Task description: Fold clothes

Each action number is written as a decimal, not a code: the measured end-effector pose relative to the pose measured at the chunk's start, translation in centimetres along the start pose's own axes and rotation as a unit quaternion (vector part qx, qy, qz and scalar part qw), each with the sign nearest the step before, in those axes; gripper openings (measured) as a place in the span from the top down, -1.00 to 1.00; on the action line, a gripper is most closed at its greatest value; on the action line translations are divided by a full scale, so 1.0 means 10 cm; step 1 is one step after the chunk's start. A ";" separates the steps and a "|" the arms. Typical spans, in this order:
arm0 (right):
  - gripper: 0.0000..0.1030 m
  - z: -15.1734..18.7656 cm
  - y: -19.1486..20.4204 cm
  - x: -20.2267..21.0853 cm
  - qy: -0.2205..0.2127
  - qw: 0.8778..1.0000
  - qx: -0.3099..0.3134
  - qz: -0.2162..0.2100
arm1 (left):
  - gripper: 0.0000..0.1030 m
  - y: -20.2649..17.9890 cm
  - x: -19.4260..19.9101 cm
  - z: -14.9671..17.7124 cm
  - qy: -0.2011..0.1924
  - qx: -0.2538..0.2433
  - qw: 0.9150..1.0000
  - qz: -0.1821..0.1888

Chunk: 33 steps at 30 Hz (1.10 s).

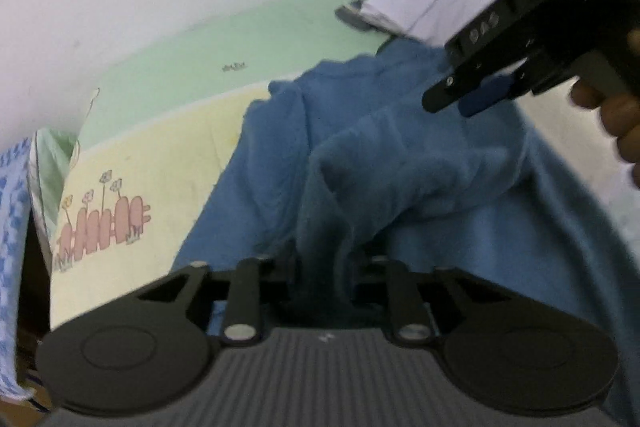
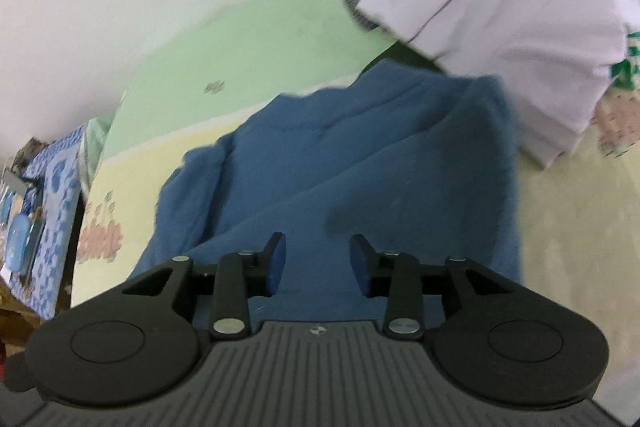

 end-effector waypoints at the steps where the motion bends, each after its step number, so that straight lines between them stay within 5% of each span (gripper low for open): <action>1: 0.23 -0.03 -0.04 0.01 -0.001 1.000 -0.005 -0.004 | 0.85 -0.08 0.05 -0.04 -0.009 -0.004 1.000 -0.006; 10: 0.13 -0.27 -0.42 0.09 0.025 0.996 -0.087 -0.017 | 0.85 -0.94 0.39 0.07 -0.052 -0.103 0.993 0.026; 13: -0.03 -0.32 -0.38 0.13 0.019 0.997 -0.076 -0.015 | 0.85 -1.12 0.38 0.15 -0.045 -0.122 0.991 0.043; 20: -0.06 -0.29 -0.23 -0.04 0.034 0.998 -0.048 0.011 | 0.85 -1.24 0.35 0.18 -0.033 -0.127 0.989 0.071; 23: 0.44 -0.22 -0.18 -0.11 0.054 0.998 -0.022 0.024 | 0.85 -1.26 0.33 0.19 -0.030 -0.131 0.989 0.070; 24: 0.85 -0.21 -0.17 -0.12 0.059 0.998 -0.013 0.023 | 0.85 -1.26 0.31 0.19 -0.027 -0.131 0.989 0.071; 26: 0.89 -0.22 -0.15 -0.07 0.052 0.998 0.000 0.020 | 0.84 -1.25 0.29 0.20 -0.015 -0.127 0.989 0.079; 30: 0.90 -0.30 -0.24 0.24 -0.021 0.996 -0.014 -0.090 | 0.84 -1.14 0.37 0.10 -0.017 -0.094 0.990 0.108; 33: 0.90 -0.22 -0.51 0.30 -0.030 0.993 -0.029 -0.107 | 0.85 -1.10 0.42 0.03 -0.016 -0.069 0.988 0.139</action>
Point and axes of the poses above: each gripper's, at about its wrist camera, not at the fingertips, and x roughly against the way its jaws point, y to its left, z to its underside, the point moved 2 cm from there along -x, roughly the way its jaws point, and after that the axes turned 4 degrees about -x, right-handed, at the moved point
